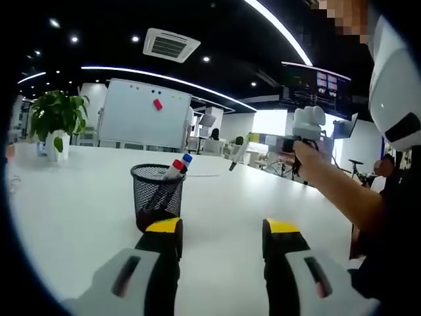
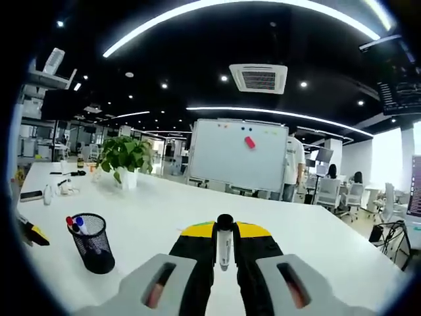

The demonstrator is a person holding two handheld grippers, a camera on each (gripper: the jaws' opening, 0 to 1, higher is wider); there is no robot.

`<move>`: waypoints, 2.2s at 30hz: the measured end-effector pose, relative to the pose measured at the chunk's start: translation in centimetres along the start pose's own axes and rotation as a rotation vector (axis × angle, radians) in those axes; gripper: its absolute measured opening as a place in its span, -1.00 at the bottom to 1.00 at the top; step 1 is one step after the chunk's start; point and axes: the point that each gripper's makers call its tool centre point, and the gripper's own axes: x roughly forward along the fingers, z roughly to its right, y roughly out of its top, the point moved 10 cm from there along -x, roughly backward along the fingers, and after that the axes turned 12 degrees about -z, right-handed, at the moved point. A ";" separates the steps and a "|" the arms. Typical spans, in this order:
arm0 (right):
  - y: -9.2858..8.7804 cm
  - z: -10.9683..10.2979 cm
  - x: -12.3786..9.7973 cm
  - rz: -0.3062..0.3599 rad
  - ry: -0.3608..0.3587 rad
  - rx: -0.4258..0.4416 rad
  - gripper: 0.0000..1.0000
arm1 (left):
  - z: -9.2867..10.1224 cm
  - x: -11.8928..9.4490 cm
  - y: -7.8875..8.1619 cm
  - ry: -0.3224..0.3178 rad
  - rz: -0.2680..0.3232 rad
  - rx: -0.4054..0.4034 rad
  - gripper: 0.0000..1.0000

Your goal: Pick up the whiteboard markers from the pen holder and place them facing the whiteboard neatly

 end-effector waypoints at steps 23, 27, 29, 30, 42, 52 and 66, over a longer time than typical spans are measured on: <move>-0.7 0.7 -0.2 0.004 -0.030 0.013 -0.74 | 0.1 -0.4 0.2 0.009 -0.002 0.013 -0.01; -0.9 1.0 -0.2 0.000 -0.034 0.011 -0.74 | 0.3 -0.2 0.3 -0.004 -0.006 0.020 0.00; -1.0 1.1 -0.1 -0.005 -0.035 0.012 -0.74 | 0.3 -0.1 0.4 -0.009 -0.007 0.021 0.00; -1.1 1.2 -0.1 -0.006 -0.035 0.011 -0.74 | 0.3 -0.1 0.4 -0.007 -0.009 0.025 0.00; -1.8 1.3 0.1 0.008 -0.036 0.017 -0.74 | 0.3 -0.1 0.3 0.000 -0.013 0.023 0.00; -2.6 1.3 0.4 -0.012 -0.037 0.017 -0.74 | 0.3 -0.1 0.2 0.002 -0.013 0.017 -0.01; -3.1 1.0 0.9 0.005 -0.013 0.024 -0.74 | 0.2 -0.1 0.0 0.001 -0.013 0.010 -0.01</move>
